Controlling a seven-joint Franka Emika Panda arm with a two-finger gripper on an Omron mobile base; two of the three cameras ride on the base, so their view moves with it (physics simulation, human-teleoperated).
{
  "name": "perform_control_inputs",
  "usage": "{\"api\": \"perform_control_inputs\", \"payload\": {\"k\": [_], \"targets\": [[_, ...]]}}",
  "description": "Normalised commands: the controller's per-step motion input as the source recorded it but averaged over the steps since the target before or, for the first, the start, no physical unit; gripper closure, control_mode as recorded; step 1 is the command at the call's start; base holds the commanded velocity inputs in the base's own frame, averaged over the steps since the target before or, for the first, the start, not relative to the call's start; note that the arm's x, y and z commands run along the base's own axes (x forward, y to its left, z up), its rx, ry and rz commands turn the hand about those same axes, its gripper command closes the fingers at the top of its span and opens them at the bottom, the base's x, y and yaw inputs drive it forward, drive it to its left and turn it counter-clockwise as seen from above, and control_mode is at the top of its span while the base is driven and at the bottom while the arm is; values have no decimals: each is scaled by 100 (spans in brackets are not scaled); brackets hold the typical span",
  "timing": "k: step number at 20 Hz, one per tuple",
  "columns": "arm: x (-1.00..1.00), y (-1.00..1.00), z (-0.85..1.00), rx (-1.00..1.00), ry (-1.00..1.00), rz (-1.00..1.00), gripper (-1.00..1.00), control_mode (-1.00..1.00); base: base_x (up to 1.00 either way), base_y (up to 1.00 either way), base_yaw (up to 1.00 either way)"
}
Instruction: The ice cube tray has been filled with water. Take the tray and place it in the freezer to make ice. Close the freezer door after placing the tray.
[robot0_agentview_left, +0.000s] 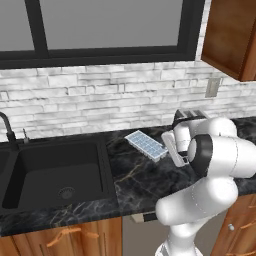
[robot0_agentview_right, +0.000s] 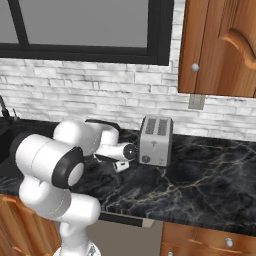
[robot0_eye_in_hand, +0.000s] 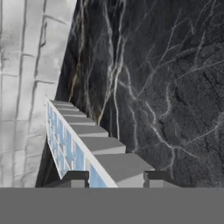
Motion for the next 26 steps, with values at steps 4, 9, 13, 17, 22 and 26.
{"api": "perform_control_inputs", "payload": {"k": [4, 9, 13, 17, 22, 26], "targets": [[-5, 13, 20, 0, -12, 0, 100, -100, 0, 0, 0], [-1, 6, 34, 0, -3, 0, 100, -100, 0, 0, 0], [0, 0, 48, 3, 0, 0, 100, -100, 0, 0, 0], [0, 0, 60, 8, 0, 0, 100, -100, 0, 0, 0], [-11, 0, 51, 11, 2, 0, 100, -100, 0, 0, 0], [-32, 0, 57, 7, 3, 4, 100, -100, 0, 0, 0]]}}
